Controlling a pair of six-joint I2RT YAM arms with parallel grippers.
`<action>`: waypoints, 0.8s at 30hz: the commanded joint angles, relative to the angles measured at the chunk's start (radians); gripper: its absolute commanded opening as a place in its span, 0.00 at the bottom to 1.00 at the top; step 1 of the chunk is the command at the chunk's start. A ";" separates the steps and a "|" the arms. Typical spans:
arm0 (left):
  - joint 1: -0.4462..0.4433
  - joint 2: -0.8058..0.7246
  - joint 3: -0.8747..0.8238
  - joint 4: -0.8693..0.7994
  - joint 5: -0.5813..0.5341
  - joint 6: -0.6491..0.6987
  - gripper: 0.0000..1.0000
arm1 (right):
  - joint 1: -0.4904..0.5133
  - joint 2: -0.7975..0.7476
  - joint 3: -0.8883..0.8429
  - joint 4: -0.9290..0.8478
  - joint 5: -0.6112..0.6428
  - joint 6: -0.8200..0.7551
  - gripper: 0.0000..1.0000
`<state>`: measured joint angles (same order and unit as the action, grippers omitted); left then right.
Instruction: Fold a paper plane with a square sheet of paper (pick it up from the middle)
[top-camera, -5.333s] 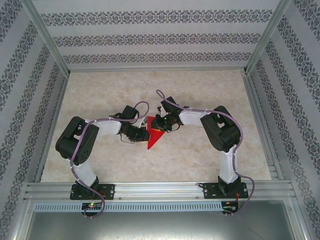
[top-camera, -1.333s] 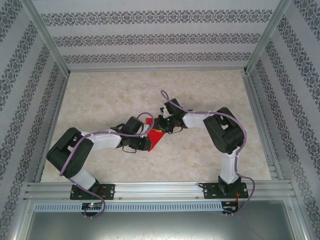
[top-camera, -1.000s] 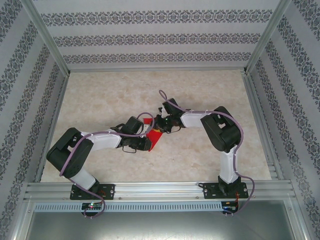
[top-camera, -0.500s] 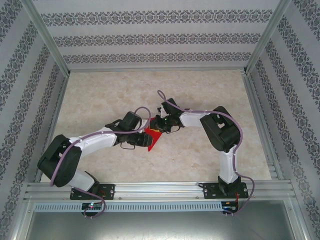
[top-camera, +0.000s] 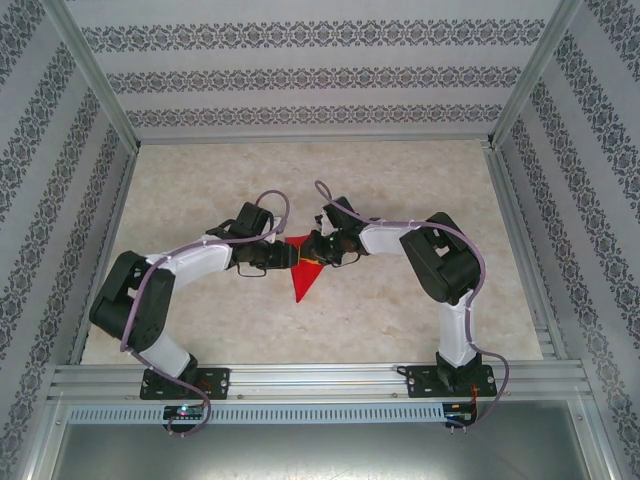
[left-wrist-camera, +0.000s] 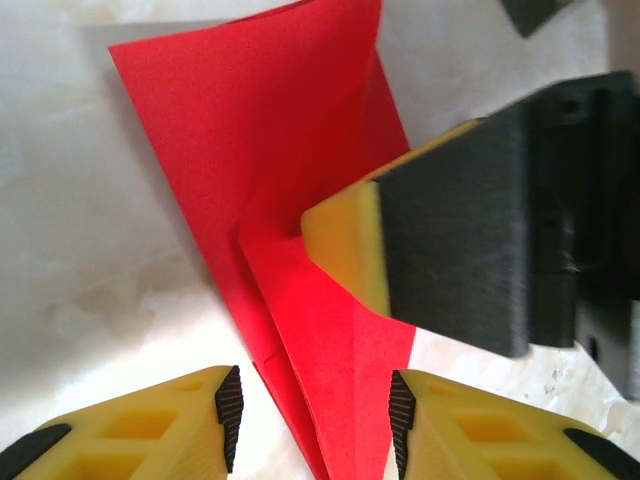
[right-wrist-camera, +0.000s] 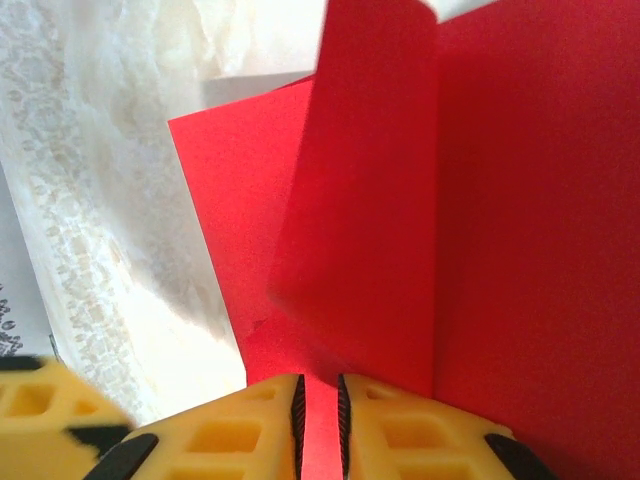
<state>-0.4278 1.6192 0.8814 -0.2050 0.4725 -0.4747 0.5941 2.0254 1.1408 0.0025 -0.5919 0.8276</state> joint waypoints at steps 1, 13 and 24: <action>0.021 0.051 0.025 0.073 0.089 -0.045 0.47 | 0.020 0.010 -0.022 -0.007 0.007 -0.010 0.18; 0.030 0.142 0.065 0.067 0.124 -0.036 0.44 | 0.020 -0.005 -0.029 0.016 -0.004 -0.001 0.17; 0.039 0.176 0.053 0.103 0.148 -0.046 0.30 | 0.009 -0.020 -0.065 0.095 -0.038 0.049 0.16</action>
<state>-0.3969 1.7622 0.9245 -0.1543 0.6361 -0.5133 0.5926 2.0178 1.1019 0.0727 -0.5930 0.8680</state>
